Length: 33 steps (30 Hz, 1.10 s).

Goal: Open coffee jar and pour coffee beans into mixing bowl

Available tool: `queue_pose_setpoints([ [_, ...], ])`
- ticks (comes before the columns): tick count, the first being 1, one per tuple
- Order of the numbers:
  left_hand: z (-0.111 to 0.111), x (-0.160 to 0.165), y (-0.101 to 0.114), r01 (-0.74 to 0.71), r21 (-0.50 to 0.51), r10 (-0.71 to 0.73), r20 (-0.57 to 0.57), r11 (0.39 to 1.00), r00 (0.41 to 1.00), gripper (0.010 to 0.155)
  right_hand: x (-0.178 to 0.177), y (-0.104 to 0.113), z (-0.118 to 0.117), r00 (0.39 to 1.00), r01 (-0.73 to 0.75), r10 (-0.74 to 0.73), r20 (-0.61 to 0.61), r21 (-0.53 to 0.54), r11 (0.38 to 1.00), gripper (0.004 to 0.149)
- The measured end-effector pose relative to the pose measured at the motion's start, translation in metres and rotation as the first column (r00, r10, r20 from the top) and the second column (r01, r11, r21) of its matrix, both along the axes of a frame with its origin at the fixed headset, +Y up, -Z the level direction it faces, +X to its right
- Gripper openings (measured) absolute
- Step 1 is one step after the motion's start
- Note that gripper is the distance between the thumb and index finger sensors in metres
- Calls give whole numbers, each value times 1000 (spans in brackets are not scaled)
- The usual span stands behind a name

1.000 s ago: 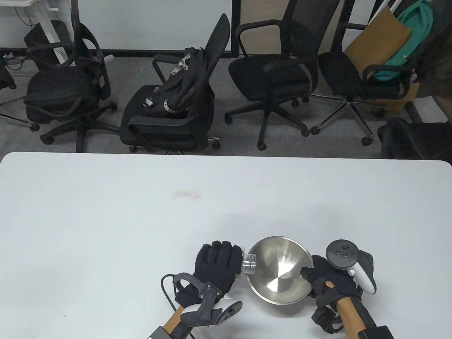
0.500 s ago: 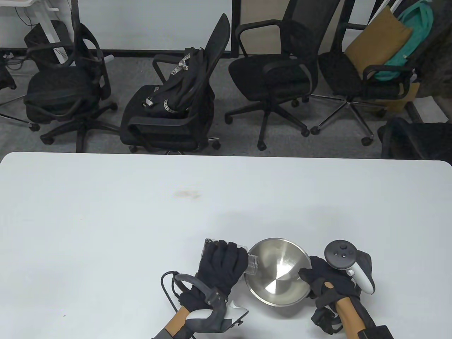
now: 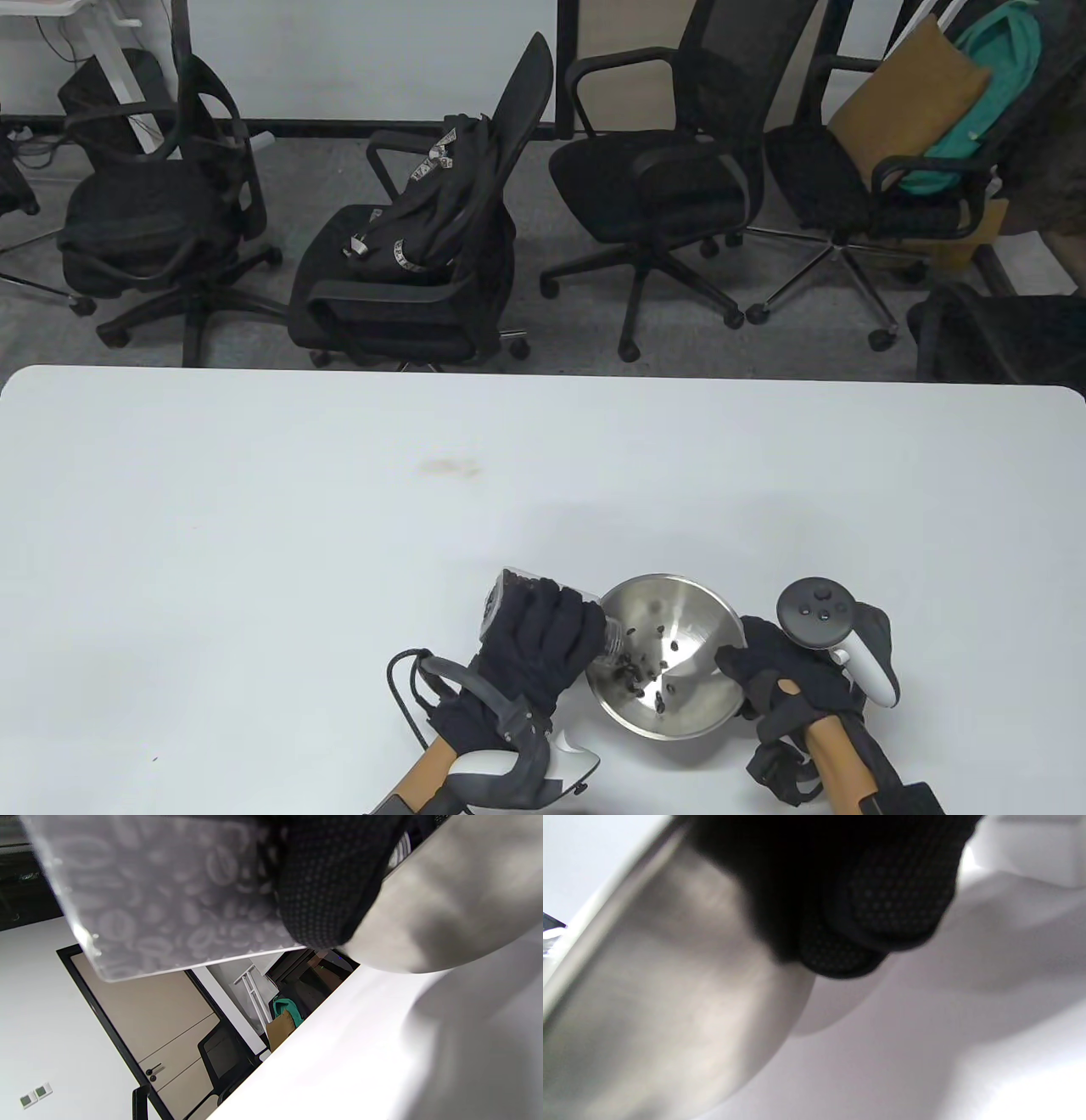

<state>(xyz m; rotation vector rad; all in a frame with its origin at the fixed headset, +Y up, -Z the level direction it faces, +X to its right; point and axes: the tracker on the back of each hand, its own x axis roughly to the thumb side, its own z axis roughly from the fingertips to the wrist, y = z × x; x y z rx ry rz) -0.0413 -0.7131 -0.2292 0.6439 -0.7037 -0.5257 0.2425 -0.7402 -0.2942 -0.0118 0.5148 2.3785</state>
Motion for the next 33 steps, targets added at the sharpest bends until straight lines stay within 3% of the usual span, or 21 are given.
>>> queue_pose_setpoints([
  [13, 2, 0, 1, 5, 22, -5, -6, 1000, 1000, 87, -2, 0, 0, 1000, 8, -8, -20, 2, 1000, 38],
  [24, -6, -11, 2, -179, -105, 172, -69, 978, 983, 89, -3, 0, 0, 1000, 20, -20, -24, 8, 1000, 38],
  [28, -13, -21, 2, -321, -219, 303, -113, 921, 946, 90, -2, 0, 1, 1000, 19, -19, -24, 8, 1000, 38],
  [33, -23, -38, 1, -525, -365, 489, -193, 769, 850, 91, -1, 1, 1, 1000, 22, -22, -17, 9, 1000, 38],
])
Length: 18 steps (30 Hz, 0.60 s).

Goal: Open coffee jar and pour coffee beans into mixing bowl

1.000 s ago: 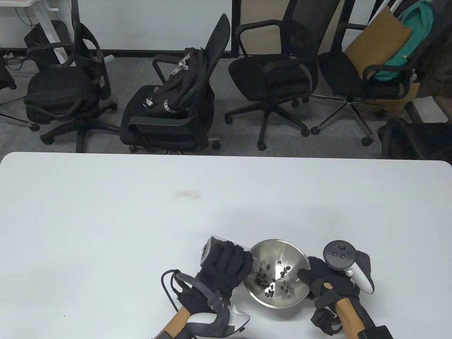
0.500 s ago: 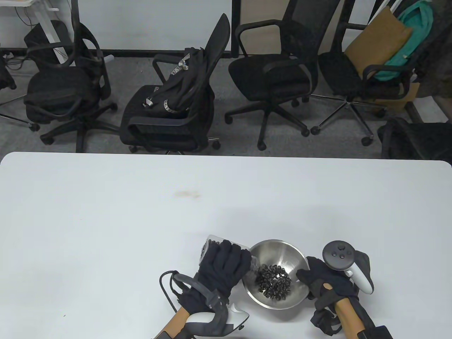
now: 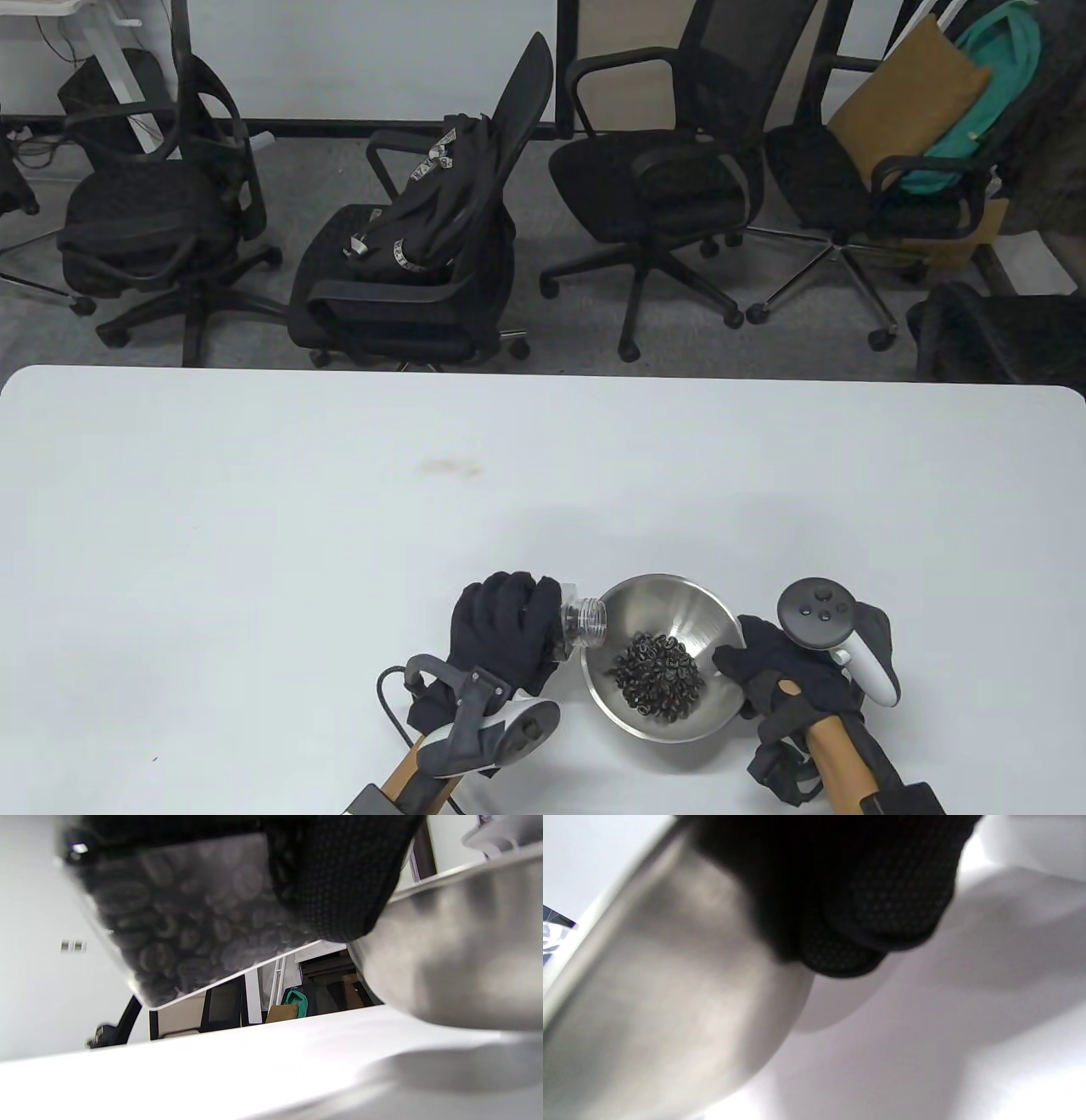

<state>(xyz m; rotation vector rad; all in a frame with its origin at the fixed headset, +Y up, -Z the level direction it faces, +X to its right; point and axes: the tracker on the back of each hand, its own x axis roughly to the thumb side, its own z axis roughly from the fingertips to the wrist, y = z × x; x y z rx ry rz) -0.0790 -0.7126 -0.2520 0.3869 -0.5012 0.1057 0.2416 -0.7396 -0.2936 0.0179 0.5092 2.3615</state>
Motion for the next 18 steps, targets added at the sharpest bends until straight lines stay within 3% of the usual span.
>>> queue_pose_setpoints([
  [5, -6, -14, -3, -207, -119, 209, 2, 971, 978, 92, 6, -1, 0, 1000, 9, -9, 24, -2, 1000, 38],
  [9, -11, -21, -9, -379, -218, 386, -10, 899, 922, 93, 12, -2, -1, 998, 27, -27, 63, 3, 1000, 38],
  [18, -14, -25, -8, -435, -233, 446, -8, 869, 895, 93, 25, 2, -7, 985, 80, -83, 149, 27, 996, 41],
])
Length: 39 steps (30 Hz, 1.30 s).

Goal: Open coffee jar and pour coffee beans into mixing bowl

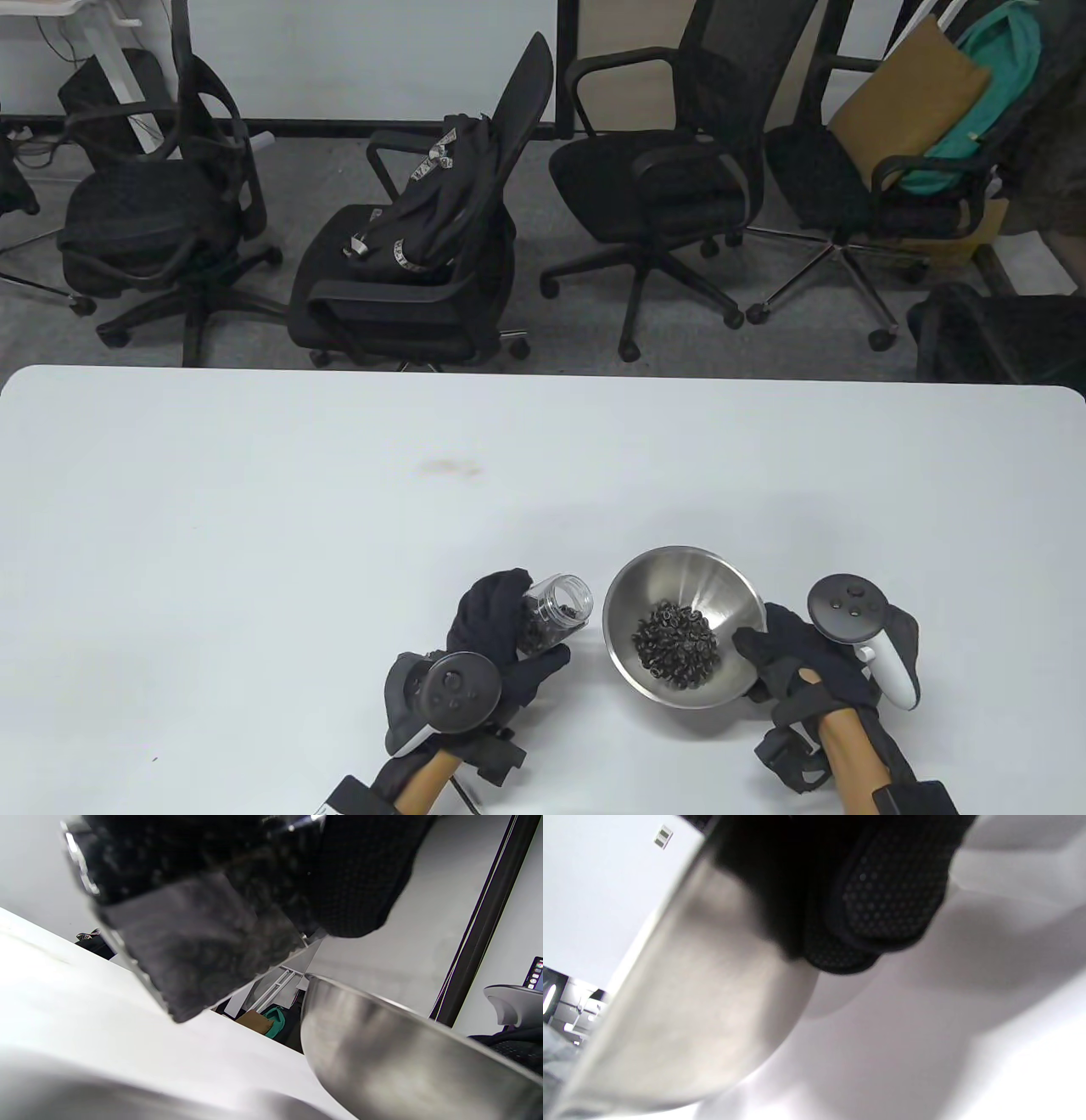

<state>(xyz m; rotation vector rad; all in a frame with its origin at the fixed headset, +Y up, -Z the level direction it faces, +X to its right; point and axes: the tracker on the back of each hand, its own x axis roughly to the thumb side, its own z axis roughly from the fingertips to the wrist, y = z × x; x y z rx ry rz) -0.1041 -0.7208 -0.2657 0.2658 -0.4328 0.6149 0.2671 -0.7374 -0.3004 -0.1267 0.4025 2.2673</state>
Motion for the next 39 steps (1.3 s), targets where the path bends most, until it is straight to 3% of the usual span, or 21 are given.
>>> queue_pose_setpoints([
  [13, -1, -1, 1, 0, 11, 0, 7, 1000, 1000, 93, 27, 18, -36, 990, 73, -71, 122, -18, 997, 46],
  [28, -2, -4, 2, -9, 0, 9, 5, 1000, 1000, 93, 38, -11, -102, 967, 139, -104, 232, -141, 980, 48],
  [39, -4, -7, 2, -14, -11, 14, 1, 1000, 1000, 93, 37, -27, -123, 963, 162, -115, 244, -181, 970, 48],
])
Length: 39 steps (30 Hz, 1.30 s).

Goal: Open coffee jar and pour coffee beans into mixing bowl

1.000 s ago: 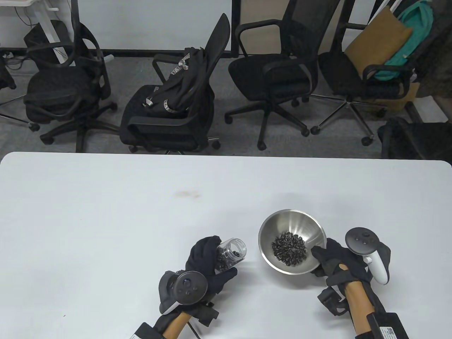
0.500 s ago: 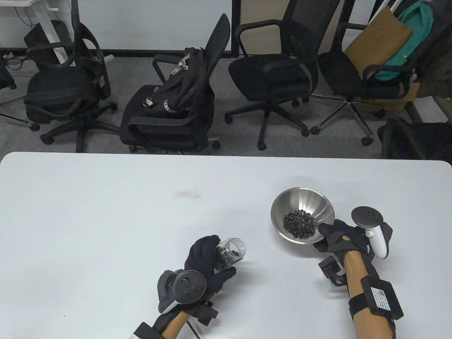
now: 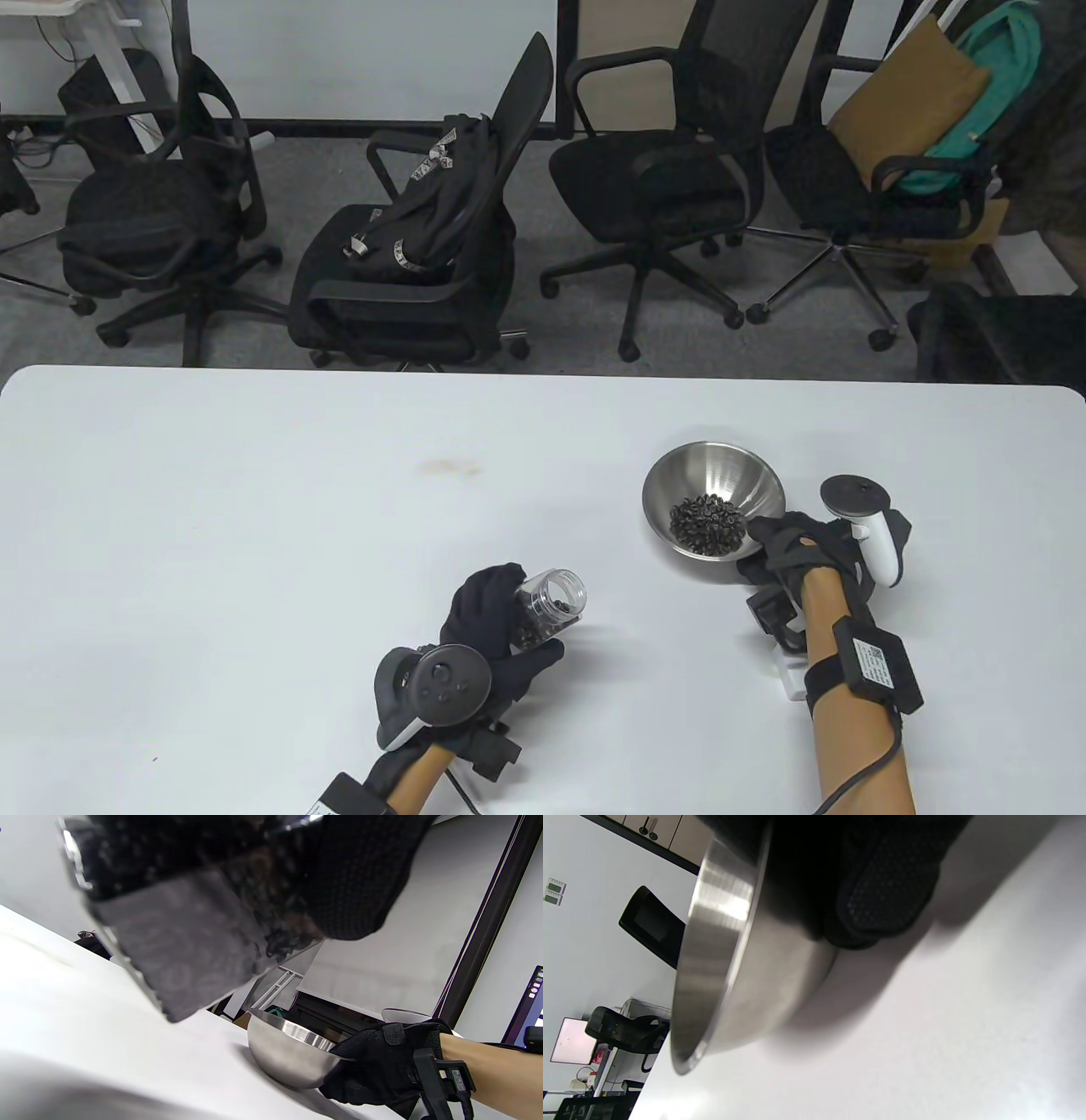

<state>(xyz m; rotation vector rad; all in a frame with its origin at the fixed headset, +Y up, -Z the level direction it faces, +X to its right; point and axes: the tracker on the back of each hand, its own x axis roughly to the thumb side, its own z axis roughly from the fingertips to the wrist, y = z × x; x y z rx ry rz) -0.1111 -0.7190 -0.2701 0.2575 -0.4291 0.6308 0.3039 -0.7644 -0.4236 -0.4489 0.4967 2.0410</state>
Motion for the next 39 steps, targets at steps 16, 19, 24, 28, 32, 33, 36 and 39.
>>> queue_pose_setpoints([
  [16, 0, 0, 1, -2, 2, 2, 5, 1000, 1000, 93, -5, 17, 19, 1000, -25, 25, 2, 82, 996, 77],
  [19, 0, 0, 1, -2, 2, 2, 6, 1000, 1000, 93, -6, 39, 33, 993, -108, 114, -36, 142, 984, 82],
  [24, 0, 1, 1, 8, 5, -8, 13, 1000, 1000, 93, -8, 70, 57, 945, -281, 310, -106, 225, 933, 82],
  [28, 1, 2, 1, 13, 6, -13, 16, 1000, 1000, 93, -14, 80, 75, 836, -472, 518, -182, 244, 847, 79],
  [32, 1, 3, 0, 27, 4, -27, 23, 1000, 999, 93, -24, 73, 94, 713, -608, 649, -266, 227, 761, 80],
  [33, 1, 3, 0, 29, 2, -30, 24, 1000, 999, 93, -27, 69, 99, 682, -638, 670, -293, 209, 741, 80],
  [36, 1, 4, 0, 35, 1, -35, 25, 999, 999, 93, -34, 55, 108, 618, -691, 693, -371, 164, 704, 83],
  [39, 1, 4, 0, 38, 0, -38, 26, 999, 999, 93, -39, 44, 114, 577, -727, 708, -407, 139, 672, 86],
])
